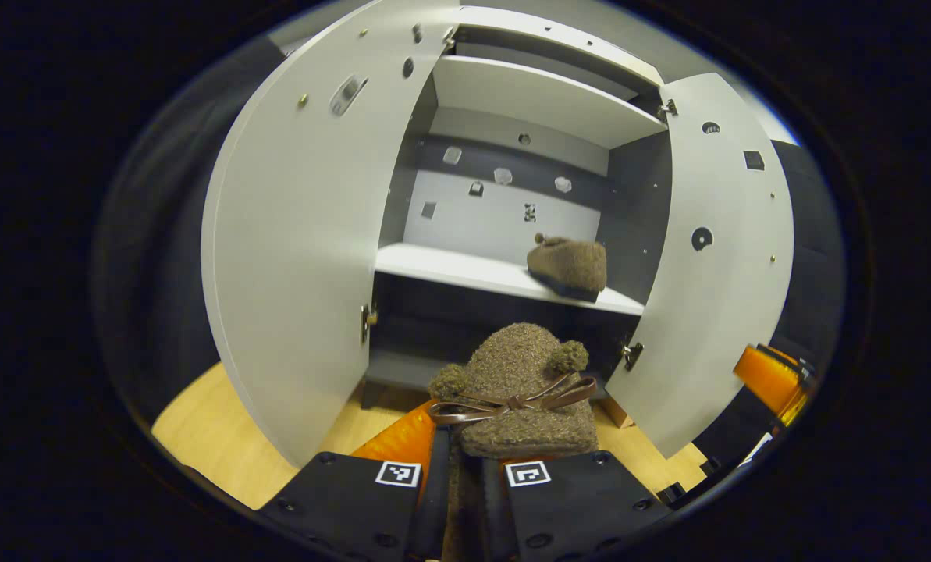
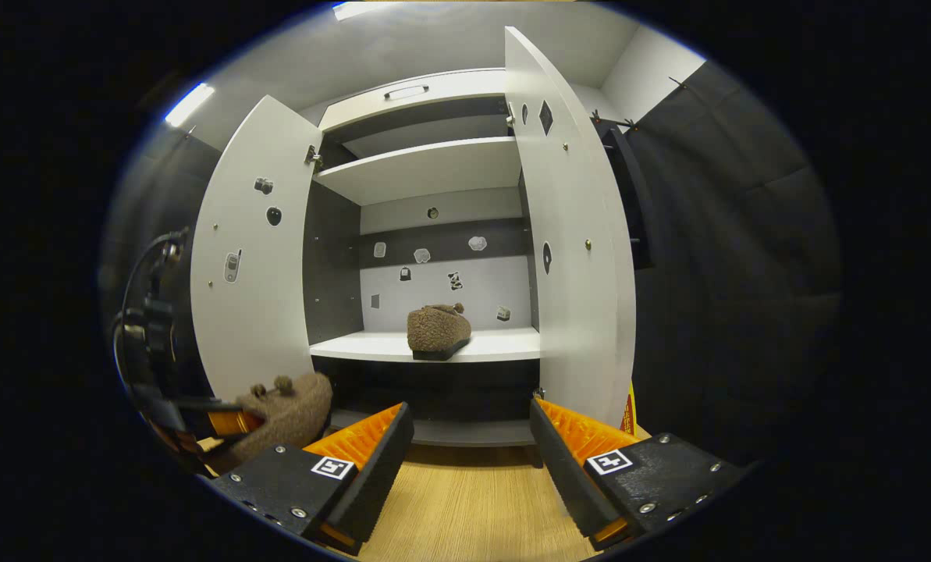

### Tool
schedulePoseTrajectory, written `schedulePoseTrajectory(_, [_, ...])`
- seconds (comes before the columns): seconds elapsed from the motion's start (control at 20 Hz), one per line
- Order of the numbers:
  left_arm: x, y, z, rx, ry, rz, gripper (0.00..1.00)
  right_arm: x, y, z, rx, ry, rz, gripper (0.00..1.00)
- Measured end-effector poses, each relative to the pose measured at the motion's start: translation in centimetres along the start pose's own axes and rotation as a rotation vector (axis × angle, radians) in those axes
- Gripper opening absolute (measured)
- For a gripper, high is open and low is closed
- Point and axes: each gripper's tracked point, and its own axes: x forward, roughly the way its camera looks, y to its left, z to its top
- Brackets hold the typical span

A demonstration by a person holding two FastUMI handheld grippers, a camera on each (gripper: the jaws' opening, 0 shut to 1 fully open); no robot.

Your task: Grab one shoe with the right hand and put it into the shoe cabinet, grab the other shoe with the left hand and put it into the shoe cabinet; then close the right door with the right hand and the left door with the left hand.

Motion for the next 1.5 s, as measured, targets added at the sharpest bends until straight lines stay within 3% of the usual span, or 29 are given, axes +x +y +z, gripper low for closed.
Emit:
schedulePoseTrajectory(0.25, [4.1, -1.5, 10.3, 0.023, -0.076, -0.005, 0.25, -0.4, -1.3, 0.6, 0.003, -0.014, -0.027, 0.93])
schedulePoseTrajectory(0.45, [11.8, -2.2, 14.9, 0.067, -0.107, 0.006, 0.25, -0.7, -3.0, 1.5, 0.003, -0.028, -0.068, 0.93])
schedulePoseTrajectory(0.65, [19.7, -1.2, 15.0, 0.155, -0.052, 0.071, 0.25, -1.1, -3.8, 2.6, 0.022, -0.042, -0.079, 0.93])
schedulePoseTrajectory(0.85, [25.9, -2.6, 12.5, 0.187, 0.011, 0.058, 0.25, -1.7, -4.2, 3.0, -0.015, -0.051, -0.090, 0.93])
schedulePoseTrajectory(1.05, [26.6, -3.6, 10.3, 0.108, 0.061, 0.014, 0.27, -2.2, -3.9, 3.1, -0.008, -0.038, -0.107, 0.93])
schedulePoseTrajectory(1.35, [28.5, -3.1, 9.8, 0.116, 0.109, -0.016, 0.25, -2.8, -2.4, 3.0, 0.015, -0.027, -0.183, 0.93])
schedulePoseTrajectory(1.5, [31.3, -2.5, 10.4, 0.088, 0.146, 0.011, 0.25, -2.9, -1.8, 2.5, 0.041, -0.025, -0.190, 0.93])
